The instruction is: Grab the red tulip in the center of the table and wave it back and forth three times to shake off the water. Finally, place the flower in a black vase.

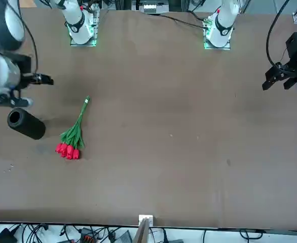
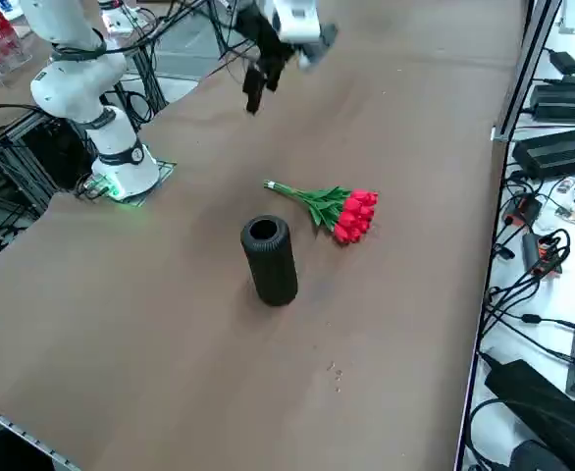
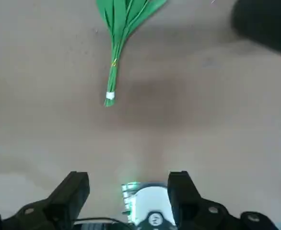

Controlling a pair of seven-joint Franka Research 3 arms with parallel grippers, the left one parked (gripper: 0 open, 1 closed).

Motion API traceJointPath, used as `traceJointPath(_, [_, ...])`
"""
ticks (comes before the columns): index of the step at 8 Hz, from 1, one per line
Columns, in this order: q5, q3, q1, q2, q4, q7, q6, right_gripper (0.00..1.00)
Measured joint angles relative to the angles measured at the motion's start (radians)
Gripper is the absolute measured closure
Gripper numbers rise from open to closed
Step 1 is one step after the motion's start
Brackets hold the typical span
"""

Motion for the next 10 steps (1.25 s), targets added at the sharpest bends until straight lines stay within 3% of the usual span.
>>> traceJointPath(3, [0.155,-0.002,-0.026,0.242,-0.001,0.041,0.101,0.0])
traceJointPath(5, [0.193,-0.004,-0.056,0.361,0.01,0.041,0.157,0.0])
traceJointPath(7, [0.202,-0.002,-0.064,0.454,0.049,0.041,0.237,0.0])
traceJointPath(10, [0.202,0.004,-0.052,0.525,0.064,0.042,0.312,0.0])
